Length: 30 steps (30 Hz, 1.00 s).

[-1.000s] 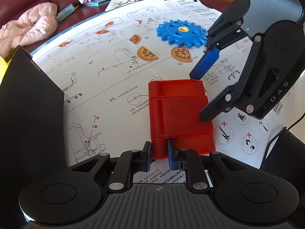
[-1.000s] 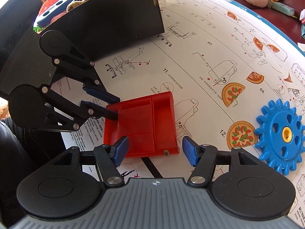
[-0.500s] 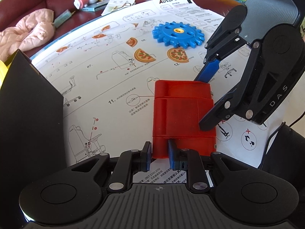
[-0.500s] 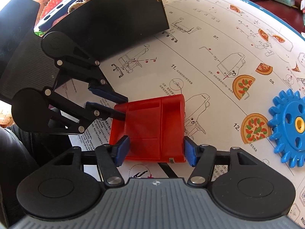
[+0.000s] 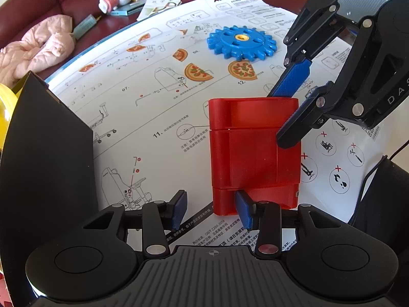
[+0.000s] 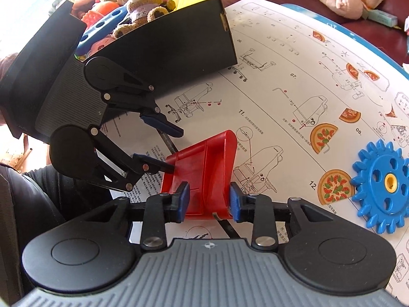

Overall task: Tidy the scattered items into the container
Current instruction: 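Close the left tool on the red block while the right tool closes on it, then lift the red block and turn it on edge with both tools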

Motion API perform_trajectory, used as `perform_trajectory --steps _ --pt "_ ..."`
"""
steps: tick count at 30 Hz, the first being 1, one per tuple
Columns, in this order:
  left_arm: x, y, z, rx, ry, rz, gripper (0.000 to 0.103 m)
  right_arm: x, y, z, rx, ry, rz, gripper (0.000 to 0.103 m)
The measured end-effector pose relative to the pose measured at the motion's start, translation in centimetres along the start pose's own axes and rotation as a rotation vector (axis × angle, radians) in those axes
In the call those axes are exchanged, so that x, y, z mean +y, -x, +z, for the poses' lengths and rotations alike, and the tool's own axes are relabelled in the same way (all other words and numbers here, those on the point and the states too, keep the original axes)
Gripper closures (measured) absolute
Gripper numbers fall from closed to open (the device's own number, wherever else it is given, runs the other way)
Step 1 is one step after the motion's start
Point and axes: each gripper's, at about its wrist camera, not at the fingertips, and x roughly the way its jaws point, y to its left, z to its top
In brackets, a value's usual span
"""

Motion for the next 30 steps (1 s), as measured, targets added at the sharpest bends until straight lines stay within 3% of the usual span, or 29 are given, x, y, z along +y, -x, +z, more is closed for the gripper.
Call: perform_trajectory --steps 7,10,16,22,30 --pt "0.3 0.1 -0.7 0.002 0.032 0.004 0.038 1.5 0.7 0.9 0.011 0.047 0.033 0.066" --pt "0.2 0.3 -0.9 0.002 0.03 0.01 0.037 2.9 -0.2 1.2 0.05 0.101 0.006 0.067" --pt "0.0 2.0 -1.9 -0.025 0.002 -0.007 0.032 4.7 -0.1 0.9 0.059 0.198 -0.017 0.079" --pt "-1.1 5.3 -1.8 -0.12 -0.095 -0.026 0.022 5.8 0.4 1.1 0.065 0.303 -0.089 0.088" --pt "-2.4 6.6 0.9 -0.209 -0.275 -0.011 0.02 7.2 0.7 0.6 0.091 0.418 -0.114 0.089"
